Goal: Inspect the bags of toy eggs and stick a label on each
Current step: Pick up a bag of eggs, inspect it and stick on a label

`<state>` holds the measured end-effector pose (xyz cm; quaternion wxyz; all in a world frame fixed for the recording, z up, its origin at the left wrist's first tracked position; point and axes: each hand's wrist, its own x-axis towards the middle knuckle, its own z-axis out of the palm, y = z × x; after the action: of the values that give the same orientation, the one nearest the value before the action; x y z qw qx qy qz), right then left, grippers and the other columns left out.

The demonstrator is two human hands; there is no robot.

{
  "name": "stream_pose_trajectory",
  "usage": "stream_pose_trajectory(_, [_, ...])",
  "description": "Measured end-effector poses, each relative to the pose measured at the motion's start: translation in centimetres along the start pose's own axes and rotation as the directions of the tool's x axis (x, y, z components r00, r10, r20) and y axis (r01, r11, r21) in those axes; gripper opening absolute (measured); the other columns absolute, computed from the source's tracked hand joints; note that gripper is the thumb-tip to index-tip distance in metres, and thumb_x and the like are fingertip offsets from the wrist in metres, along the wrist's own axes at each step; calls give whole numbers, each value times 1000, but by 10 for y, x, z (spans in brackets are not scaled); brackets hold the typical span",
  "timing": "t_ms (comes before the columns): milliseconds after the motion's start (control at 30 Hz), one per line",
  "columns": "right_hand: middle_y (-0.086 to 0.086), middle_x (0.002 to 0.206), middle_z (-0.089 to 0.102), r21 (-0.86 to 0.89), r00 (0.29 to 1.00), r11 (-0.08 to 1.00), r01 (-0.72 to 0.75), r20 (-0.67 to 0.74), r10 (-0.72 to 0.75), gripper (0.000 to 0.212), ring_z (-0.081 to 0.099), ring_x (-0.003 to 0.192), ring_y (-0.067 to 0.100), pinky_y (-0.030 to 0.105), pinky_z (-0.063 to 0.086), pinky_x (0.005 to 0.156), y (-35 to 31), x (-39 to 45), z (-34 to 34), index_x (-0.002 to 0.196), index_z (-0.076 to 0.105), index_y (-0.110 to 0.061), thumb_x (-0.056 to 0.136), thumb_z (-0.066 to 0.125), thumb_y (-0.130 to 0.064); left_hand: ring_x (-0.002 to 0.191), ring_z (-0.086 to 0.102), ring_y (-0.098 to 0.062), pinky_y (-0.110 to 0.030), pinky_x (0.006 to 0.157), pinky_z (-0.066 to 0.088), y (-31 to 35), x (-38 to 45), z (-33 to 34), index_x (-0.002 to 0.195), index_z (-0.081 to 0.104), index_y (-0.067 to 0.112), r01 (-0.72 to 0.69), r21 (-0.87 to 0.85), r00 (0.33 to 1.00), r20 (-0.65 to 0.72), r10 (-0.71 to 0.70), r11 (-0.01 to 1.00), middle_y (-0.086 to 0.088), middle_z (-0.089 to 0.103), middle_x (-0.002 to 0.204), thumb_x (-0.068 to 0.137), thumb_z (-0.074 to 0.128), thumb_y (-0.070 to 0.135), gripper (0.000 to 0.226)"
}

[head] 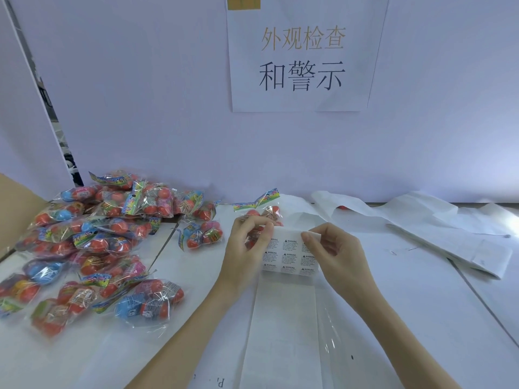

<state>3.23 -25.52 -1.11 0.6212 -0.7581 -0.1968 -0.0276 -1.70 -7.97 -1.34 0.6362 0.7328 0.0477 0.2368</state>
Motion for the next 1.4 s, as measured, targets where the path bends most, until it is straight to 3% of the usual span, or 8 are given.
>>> stream_pose_trajectory(367, [11,71,64,-18,1000,1000,-21,11,21,40,50,65,11,31,37,64,-3,-3,0,73,67,-7,103,64,-33,81,52,-8,-13,76,41,-5,4,1,76,60,14,52,-18,997,-63,-53,998,-4,52,98,105,61,22,31])
stream_pose_trajectory(600, [-12,53,30,-58,999,998,-34,-2,34,57,25,54,10,22,19,52,-7,-4,-2,49,48,-25,102,64,-38,94,55,-5,-19,88,43,-4,1,2,89,70,21,-36,48,999,-17,37,998,-7,58,111,103,64,32,19])
stream_pose_trajectory(733, [-13,50,34,-64,999,998,-15,27,17,54,27,52,9,22,22,52,-6,-5,0,49,58,-26,101,64,-41,117,57,-2,-16,99,43,-5,-3,3,101,77,23,-93,92,992,98,84,991,-1,60,121,93,77,34,14])
stream_pose_trajectory(833, [10,61,59,-78,996,997,-21,86,28,61,44,59,31,34,33,61,-3,-5,1,74,69,0,103,53,-50,111,60,-7,-24,88,48,-7,-1,2,85,72,18,-29,82,997,78,23,996,1,58,108,93,77,24,12])
stream_pose_trajectory(900, [19,86,75,-15,995,999,-41,94,42,52,64,83,43,44,51,73,0,-3,0,91,76,-2,108,49,-43,99,61,-6,-20,79,45,-7,0,2,79,69,15,-7,70,998,69,2,998,2,57,101,93,77,23,18])
stream_pose_trajectory(1033, [-12,94,78,27,997,1000,-16,76,14,12,72,90,8,25,55,80,-2,-2,-1,102,78,-24,101,67,-19,88,60,-5,-14,71,43,-6,1,1,69,66,22,16,36,999,32,-17,999,3,57,96,94,76,25,27])
stream_pose_trajectory(1233, [-4,81,76,42,1000,999,-10,28,9,10,73,80,10,17,53,75,3,-1,2,95,78,-23,94,76,-13,97,61,-6,-12,72,43,-1,2,4,62,70,26,68,-32,998,16,-67,997,5,60,101,83,72,51,32])
stream_pose_trajectory(1400, [-11,74,73,-10,999,999,35,6,-35,14,70,74,7,14,51,72,2,-2,2,92,75,-27,94,76,-13,114,61,-11,-24,90,52,-4,1,3,87,80,29,5,8,1000,23,-5,1000,4,61,110,85,80,38,9])
